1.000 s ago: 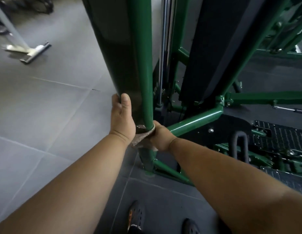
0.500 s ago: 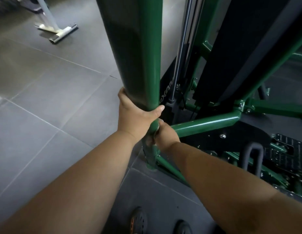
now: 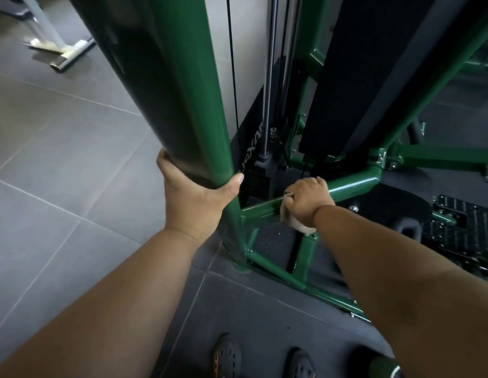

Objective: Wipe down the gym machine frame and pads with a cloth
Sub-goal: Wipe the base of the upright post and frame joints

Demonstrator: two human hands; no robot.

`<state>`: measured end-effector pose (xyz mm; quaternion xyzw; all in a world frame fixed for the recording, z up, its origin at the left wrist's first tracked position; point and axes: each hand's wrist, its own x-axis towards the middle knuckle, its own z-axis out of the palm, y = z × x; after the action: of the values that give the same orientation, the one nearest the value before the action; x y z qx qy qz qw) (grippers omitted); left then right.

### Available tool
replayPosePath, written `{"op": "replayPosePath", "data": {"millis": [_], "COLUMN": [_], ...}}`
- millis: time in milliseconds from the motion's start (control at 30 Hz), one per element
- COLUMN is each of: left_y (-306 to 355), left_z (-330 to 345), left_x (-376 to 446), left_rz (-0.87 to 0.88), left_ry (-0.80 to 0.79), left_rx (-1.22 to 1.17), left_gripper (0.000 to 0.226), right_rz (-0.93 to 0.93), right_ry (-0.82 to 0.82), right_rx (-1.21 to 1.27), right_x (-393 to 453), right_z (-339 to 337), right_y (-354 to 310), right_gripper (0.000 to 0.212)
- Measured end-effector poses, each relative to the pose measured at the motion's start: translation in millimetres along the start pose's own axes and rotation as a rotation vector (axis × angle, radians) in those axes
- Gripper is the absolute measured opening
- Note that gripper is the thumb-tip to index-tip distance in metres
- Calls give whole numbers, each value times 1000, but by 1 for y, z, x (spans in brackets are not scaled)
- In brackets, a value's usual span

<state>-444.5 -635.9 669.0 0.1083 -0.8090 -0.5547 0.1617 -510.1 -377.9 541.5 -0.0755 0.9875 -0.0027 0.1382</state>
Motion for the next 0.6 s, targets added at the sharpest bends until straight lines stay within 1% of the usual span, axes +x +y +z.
{"op": "replayPosePath", "data": {"millis": [67,167,233,333,400,433,467,533,567,600], "left_y": [-3,-8,-12,-14,-14,-12,-9,-2,0,2], "left_z": [1,7,12,17,19,21,24,33,39,44], "left_x": [1,-4,-14,-25,-27,-30,-37,-60,-74,-86], "left_rz": [0,-30,-85,-157,-209,-249,-316,-520,-608,-646], "left_ry": [7,18,32,40,64,80,96,107,79,25], "left_rx": [0,-11,27,65,68,67,77,99,95,104], "left_gripper": [114,117,120,121,118,112,101,74,62,50], "right_rz": [-4,-109,-166,-191,-134,-82,-35,33,45,42], "right_ry": [31,48,35,41,54,63,62,43,31,19], "right_rx": [9,54,85,93,76,72,74,84,72,54], "right_x": [-3,-7,-9,-7,-4,-3,-1,0,0,0], "right_z": [2,11,18,18,12,10,11,13,13,13], "right_y": [-10,-44,-53,-35,-14,-4,5,12,11,6], "right_gripper": [65,54,52,55,54,51,50,55,57,57]}}
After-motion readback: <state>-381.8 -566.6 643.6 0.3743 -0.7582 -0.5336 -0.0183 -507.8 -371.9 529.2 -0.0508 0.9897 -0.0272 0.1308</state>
